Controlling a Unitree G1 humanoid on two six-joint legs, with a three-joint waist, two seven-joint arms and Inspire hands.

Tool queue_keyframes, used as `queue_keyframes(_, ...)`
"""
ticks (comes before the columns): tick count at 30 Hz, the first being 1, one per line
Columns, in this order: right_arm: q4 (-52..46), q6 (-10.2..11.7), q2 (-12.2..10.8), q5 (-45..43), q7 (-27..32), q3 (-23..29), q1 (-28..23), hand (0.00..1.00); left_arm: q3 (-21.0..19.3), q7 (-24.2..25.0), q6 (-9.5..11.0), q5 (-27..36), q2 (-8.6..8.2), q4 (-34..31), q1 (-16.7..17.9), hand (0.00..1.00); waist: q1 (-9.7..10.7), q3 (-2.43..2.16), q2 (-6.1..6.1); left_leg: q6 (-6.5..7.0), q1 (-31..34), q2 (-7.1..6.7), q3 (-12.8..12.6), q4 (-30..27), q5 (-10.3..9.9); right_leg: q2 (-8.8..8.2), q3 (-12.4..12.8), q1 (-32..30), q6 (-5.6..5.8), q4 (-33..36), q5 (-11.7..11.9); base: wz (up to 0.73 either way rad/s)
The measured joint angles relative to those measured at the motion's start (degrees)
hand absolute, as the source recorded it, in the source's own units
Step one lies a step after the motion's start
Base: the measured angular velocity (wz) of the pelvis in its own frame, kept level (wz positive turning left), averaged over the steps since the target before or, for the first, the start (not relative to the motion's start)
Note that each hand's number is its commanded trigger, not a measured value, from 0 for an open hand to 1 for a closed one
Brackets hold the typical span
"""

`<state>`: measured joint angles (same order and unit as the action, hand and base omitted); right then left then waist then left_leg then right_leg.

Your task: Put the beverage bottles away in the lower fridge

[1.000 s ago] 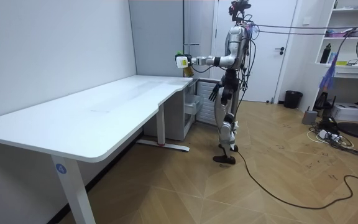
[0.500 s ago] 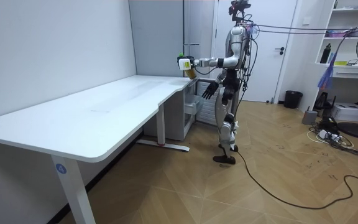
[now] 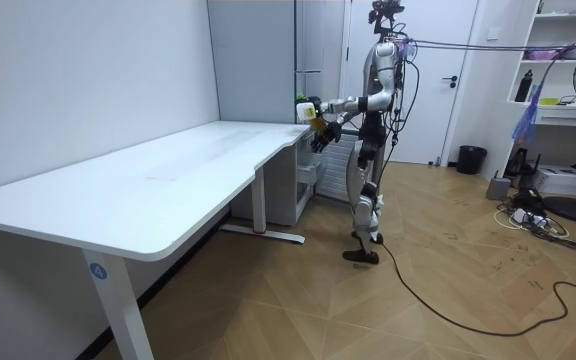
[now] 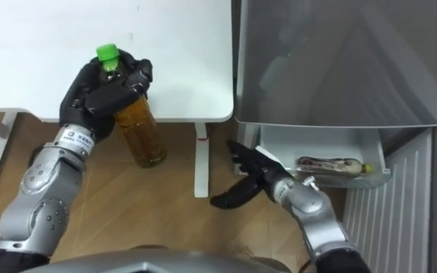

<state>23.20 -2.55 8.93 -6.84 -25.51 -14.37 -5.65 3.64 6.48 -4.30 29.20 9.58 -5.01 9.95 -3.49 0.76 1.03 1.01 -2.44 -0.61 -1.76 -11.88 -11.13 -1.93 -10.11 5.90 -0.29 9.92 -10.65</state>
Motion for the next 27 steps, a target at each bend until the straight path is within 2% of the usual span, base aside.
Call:
queue_keyframes(5,-1.67,-0.09,-0.31,1.85,-5.86,-0.51,0.08,0.0,0.94,3.09,0.0,-0.54,-0.06,-0.01,-0.01,1.0,-0.04,0.15,0.34,0.0,0.1,0.01,0.01,-0.1,0.0,-0.03,0.43,-0.12,0.02,0.15,-0.02,0.0)
queue_keyframes(10,-3.07,-1.29,-0.3,6.74,-10.36,-1.73,0.08,0.0,2.73,3.43,0.0,-0.61,-0.1,0.01,-0.01,1.0,0.07,0.24,0.52,0.02,0.28,-0.01,0.34,-0.08,0.01,-0.1,0.4,-0.24,0.02,0.22,-0.02,0.02)
queue_keyframes(17,-4.0,-1.3,-0.51,12.29,-15.9,-2.42,0.17,0.0,6.11,5.51,-0.01,-0.82,0.26,0.64,0.0,1.0,0.22,0.36,0.72,0.02,0.58,-0.01,0.46,-0.32,0.0,-0.07,-0.14,0.04,0.02,0.07,-0.02,0.0)
queue_keyframes(22,-4.11,-1.49,-0.43,14.49,-16.98,-5.46,0.14,0.0,9.75,5.6,-0.02,-4.29,0.18,1.05,-0.02,1.0,0.25,0.46,0.55,0.03,1.11,0.28,0.44,-0.69,-0.04,0.02,0.38,-0.41,0.02,0.28,-0.02,0.0)
queue_keyframes(27,-3.97,-3.3,0.65,16.63,-16.54,-6.48,0.14,0.0,12.57,5.75,-0.02,-5.09,0.44,3.28,-0.73,1.0,0.59,0.55,0.25,0.17,1.93,0.27,0.43,-1.63,-0.14,-0.06,0.15,-1.19,0.02,0.87,-0.02,0.02)
